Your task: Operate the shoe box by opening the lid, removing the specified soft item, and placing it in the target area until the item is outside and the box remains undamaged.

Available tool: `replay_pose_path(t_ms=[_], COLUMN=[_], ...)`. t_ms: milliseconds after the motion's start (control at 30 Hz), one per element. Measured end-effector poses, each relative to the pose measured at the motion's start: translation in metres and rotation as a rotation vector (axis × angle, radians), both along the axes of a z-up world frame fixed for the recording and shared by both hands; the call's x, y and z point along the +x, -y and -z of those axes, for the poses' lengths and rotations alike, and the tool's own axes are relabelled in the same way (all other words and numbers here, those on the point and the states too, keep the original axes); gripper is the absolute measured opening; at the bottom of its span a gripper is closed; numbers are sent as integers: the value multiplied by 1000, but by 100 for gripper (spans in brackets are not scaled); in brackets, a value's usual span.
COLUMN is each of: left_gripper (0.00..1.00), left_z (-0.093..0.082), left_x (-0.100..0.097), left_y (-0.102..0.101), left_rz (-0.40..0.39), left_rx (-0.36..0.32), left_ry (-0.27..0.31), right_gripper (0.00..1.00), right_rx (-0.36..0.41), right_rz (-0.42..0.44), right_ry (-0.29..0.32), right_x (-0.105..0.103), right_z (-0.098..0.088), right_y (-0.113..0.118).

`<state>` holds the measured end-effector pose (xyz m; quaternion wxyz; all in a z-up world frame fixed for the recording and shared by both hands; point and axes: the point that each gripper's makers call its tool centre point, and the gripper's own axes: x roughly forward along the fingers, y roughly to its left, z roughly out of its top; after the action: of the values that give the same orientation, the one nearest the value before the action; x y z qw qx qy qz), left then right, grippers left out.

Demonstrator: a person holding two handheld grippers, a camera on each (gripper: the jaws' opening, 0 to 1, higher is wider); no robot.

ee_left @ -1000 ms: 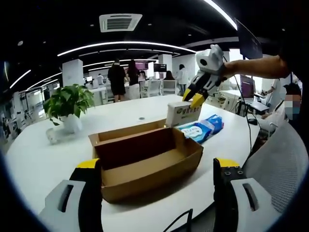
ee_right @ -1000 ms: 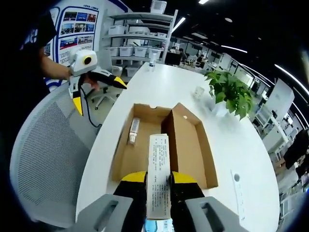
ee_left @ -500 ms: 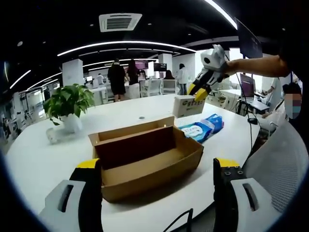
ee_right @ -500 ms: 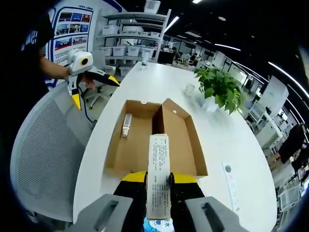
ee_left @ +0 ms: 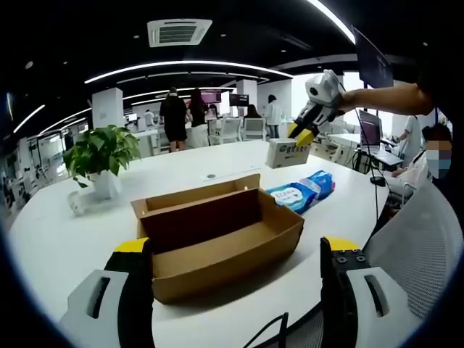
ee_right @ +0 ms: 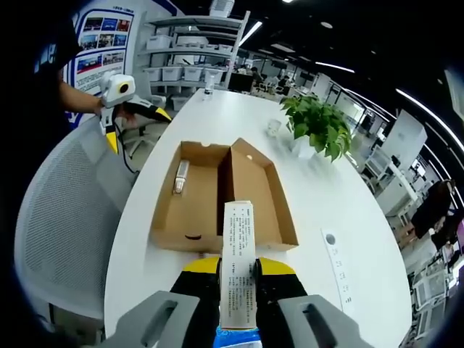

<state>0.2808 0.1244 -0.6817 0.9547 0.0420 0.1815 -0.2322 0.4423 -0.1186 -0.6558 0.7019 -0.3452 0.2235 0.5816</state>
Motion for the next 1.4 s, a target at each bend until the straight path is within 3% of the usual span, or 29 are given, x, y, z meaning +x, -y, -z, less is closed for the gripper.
replay_pose_path(t_ms=[733, 1400], left_gripper=[100, 100], left_z=[6, 13], left_x=[0, 0], left_y=[1, 0], left_rz=[10, 8], left_rx=[13, 28], left_ry=[-26, -54], right_gripper=[13, 13], right_rx=[-45, -127], right_rz=[62, 89], right_ry=[10, 9], right_x=[16, 35], right_z=[14, 41], right_y=[52, 98])
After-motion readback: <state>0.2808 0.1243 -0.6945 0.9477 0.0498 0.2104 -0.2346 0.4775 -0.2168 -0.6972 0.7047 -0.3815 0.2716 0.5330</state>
